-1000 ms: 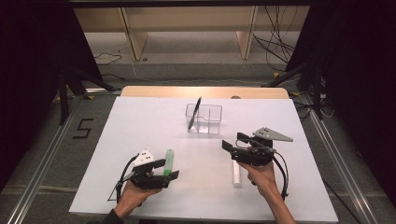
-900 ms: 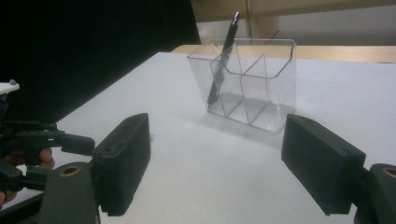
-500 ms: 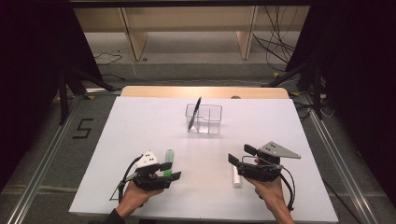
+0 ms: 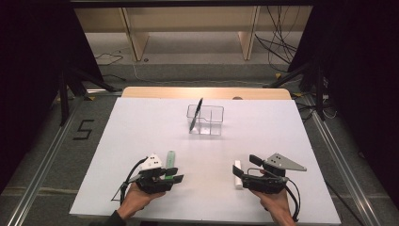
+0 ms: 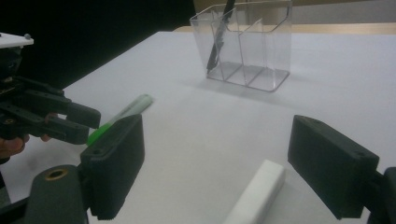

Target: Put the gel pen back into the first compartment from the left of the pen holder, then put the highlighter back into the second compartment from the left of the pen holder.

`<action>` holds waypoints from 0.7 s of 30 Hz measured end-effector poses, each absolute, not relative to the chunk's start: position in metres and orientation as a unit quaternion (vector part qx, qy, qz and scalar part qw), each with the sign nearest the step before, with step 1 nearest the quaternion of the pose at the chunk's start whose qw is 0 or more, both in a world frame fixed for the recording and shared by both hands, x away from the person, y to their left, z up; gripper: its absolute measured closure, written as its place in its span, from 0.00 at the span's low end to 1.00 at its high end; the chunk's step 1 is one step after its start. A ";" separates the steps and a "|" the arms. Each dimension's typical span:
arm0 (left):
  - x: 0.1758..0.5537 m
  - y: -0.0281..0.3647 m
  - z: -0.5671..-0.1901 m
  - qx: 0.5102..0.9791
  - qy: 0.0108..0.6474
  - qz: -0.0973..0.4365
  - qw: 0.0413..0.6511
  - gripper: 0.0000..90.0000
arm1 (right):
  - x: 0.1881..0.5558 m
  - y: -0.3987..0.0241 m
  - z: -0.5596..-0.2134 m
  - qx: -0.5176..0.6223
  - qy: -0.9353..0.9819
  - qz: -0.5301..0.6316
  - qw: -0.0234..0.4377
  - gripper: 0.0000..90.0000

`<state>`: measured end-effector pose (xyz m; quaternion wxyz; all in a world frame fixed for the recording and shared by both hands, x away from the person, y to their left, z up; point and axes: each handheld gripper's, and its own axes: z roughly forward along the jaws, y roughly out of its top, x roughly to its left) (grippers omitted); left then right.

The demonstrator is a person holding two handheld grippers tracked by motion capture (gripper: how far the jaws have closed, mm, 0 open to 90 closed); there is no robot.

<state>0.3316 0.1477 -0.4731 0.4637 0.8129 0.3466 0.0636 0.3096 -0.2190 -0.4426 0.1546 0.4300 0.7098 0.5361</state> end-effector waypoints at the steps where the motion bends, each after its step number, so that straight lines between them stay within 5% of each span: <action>1: 0.332 0.148 -0.473 0.816 0.345 0.063 0.460 0.70 | 0.309 -0.219 -0.443 0.429 0.710 0.536 0.155 0.21; 14: 0.334 0.144 -0.479 0.839 0.351 0.063 0.411 0.99 | 0.296 -0.219 -0.451 0.429 0.712 0.536 0.150 0.20; 21: 0.336 0.143 -0.484 0.846 0.357 0.072 0.388 0.99 | 0.289 -0.220 -0.452 0.427 0.713 0.535 0.151 0.20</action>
